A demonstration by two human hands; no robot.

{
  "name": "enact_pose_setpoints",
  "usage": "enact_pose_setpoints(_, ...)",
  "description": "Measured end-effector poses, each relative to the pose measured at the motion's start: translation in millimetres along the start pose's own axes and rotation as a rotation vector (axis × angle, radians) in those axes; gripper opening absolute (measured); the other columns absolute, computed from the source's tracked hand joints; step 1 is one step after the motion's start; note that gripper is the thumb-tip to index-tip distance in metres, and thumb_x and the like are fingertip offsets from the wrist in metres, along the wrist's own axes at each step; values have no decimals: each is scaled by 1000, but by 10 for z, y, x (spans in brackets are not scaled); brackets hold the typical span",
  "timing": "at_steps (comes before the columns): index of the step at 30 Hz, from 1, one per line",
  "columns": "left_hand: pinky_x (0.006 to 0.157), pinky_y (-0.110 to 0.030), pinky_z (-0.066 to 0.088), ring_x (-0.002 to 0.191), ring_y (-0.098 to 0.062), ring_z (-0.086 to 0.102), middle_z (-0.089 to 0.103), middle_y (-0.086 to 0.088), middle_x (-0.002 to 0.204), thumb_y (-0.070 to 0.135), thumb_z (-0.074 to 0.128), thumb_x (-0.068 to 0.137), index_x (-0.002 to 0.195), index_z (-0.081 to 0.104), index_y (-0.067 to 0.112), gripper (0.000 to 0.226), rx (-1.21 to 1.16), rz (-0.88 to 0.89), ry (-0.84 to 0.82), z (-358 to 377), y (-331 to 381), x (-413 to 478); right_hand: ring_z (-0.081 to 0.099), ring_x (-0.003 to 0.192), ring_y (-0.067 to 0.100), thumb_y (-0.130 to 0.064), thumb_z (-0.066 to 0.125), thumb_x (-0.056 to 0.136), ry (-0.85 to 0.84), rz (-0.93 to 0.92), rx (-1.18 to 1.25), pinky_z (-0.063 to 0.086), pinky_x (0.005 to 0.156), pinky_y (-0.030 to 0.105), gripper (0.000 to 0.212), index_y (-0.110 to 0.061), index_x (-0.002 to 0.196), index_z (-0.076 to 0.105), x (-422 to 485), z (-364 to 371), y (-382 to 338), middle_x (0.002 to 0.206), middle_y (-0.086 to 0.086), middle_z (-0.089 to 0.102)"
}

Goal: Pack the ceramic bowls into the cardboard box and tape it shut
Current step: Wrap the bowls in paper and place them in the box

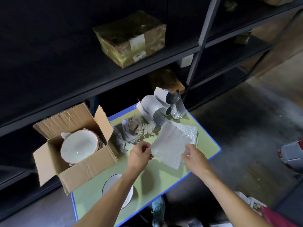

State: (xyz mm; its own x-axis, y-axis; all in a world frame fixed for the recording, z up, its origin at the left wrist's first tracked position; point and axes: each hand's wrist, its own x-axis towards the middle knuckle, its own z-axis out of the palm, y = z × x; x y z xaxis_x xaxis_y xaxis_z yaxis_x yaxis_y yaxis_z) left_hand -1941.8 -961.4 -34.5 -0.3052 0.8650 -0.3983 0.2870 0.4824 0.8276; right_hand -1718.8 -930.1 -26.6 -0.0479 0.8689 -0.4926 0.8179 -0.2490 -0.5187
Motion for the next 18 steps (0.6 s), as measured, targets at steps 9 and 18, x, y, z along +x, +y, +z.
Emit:
enact_pose_setpoints(9,70,-36,58,65,-19,69,62,-21,83,-3,43,99,113,62,-2,24,-284,-18,30,-260,-83,-328,67,96,23,-39,59,89,-64,-2,230,50,94,39,73,-12,151,30,44,51,-401,92,-5,68)
enact_pose_setpoints(18,68,-27,52,71,-10,69,69,4,79,11,52,95,111,66,21,23,-73,-67,79,-510,-451,-827,37,65,19,-16,60,84,-131,-79,254,28,62,33,21,-11,73,42,-16,266,-640,72,4,40)
